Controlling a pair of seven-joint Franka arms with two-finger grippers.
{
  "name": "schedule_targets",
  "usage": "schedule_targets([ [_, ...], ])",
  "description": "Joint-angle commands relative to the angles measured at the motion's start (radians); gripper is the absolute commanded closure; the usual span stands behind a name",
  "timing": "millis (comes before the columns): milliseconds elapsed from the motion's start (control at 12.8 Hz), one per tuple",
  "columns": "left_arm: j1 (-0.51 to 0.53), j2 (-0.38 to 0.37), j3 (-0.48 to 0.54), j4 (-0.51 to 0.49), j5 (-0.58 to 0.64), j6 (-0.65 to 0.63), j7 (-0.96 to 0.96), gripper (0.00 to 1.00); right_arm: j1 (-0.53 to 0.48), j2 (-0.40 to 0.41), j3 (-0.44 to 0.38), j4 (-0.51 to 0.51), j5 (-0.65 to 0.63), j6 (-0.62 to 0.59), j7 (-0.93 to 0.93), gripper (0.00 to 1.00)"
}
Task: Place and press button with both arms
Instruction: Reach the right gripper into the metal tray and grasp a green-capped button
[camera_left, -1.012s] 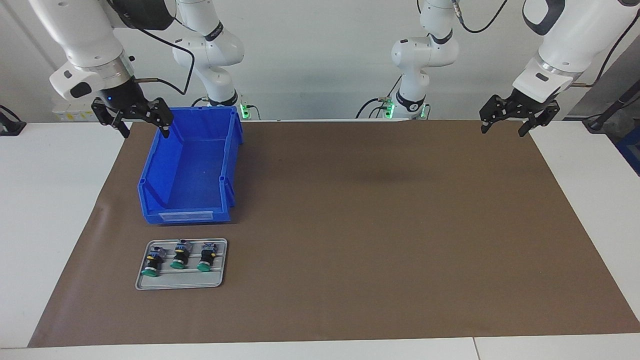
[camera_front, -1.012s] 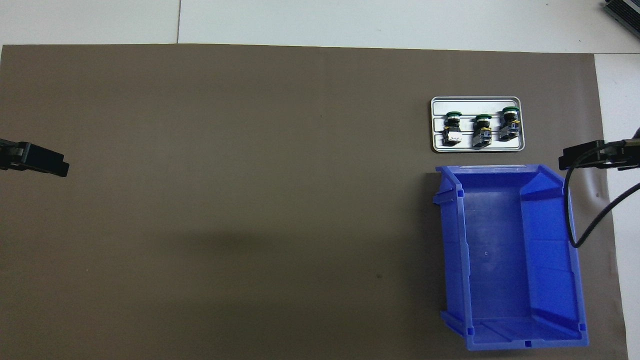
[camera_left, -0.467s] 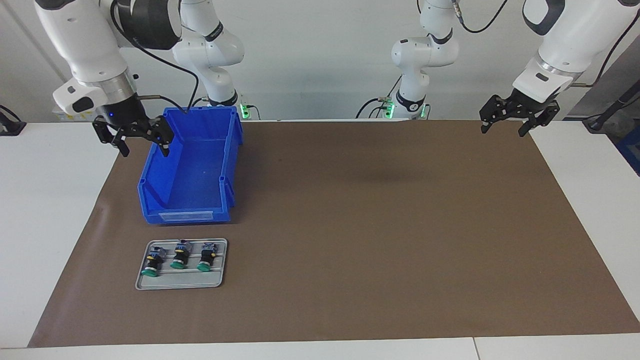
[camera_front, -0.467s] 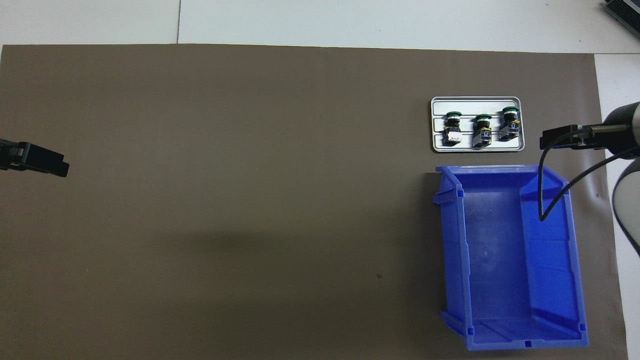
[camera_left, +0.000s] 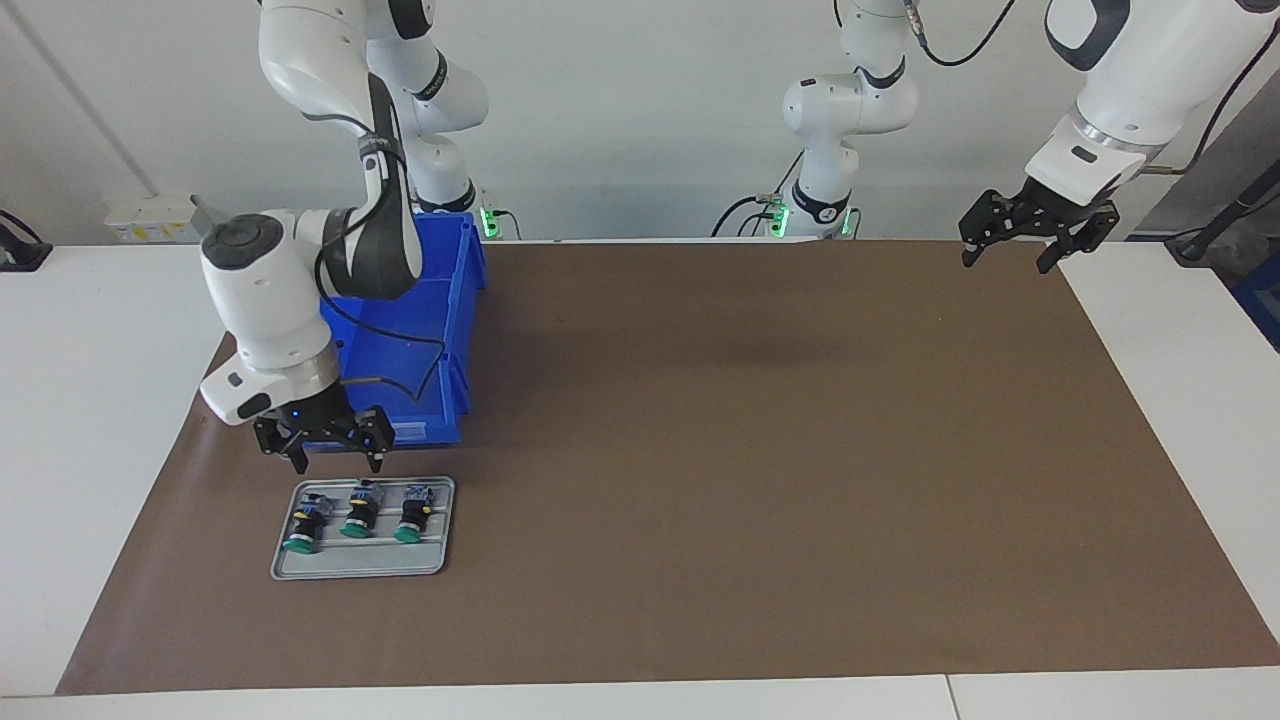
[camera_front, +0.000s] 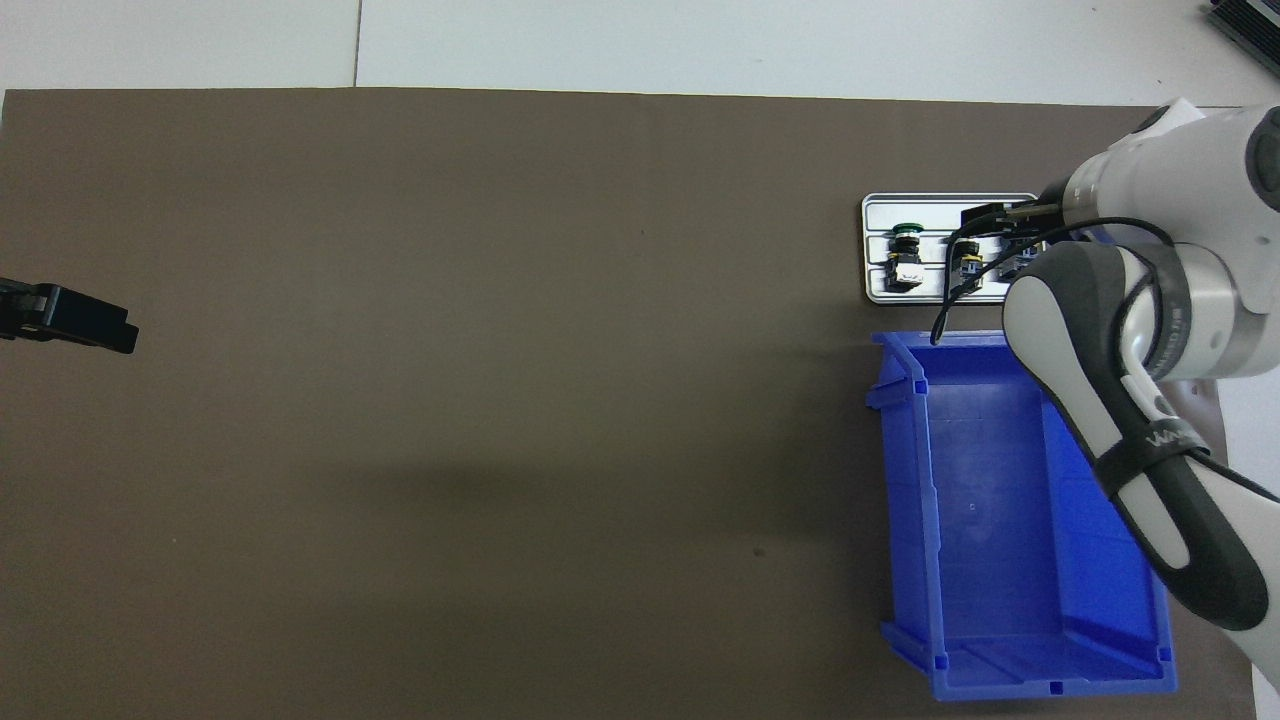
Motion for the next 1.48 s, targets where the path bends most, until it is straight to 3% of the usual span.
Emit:
schedule_targets([
  [0, 0.012, -0.027, -0.011, -0.031, 0.017, 0.005, -0.008, 0.0, -0.026, 0.052, 0.004, 0.006, 0.065, 0.04, 0.001, 0.0],
  [156, 0.012, -0.027, -0.011, -0.031, 0.017, 0.005, -0.009, 0.0, -0.039, 0.091, 0.005, 0.003, 0.076, 0.049, -0.009, 0.0],
  [545, 0.012, -0.027, -0.011, -0.031, 0.017, 0.004, -0.009, 0.0, -0.046, 0.096, 0.005, -0.054, 0.079, 0.074, -0.051, 0.0],
  [1090, 0.012, -0.027, -0.011, -0.031, 0.017, 0.005, -0.009, 0.0, -0.043, 0.129, 0.005, -0.057, 0.082, 0.13, -0.048, 0.21],
  [1401, 0.012, -0.027, -0.011, -0.031, 0.017, 0.005, -0.009, 0.0, -0.042, 0.128, 0.005, -0.043, 0.082, 0.123, -0.049, 0.22],
])
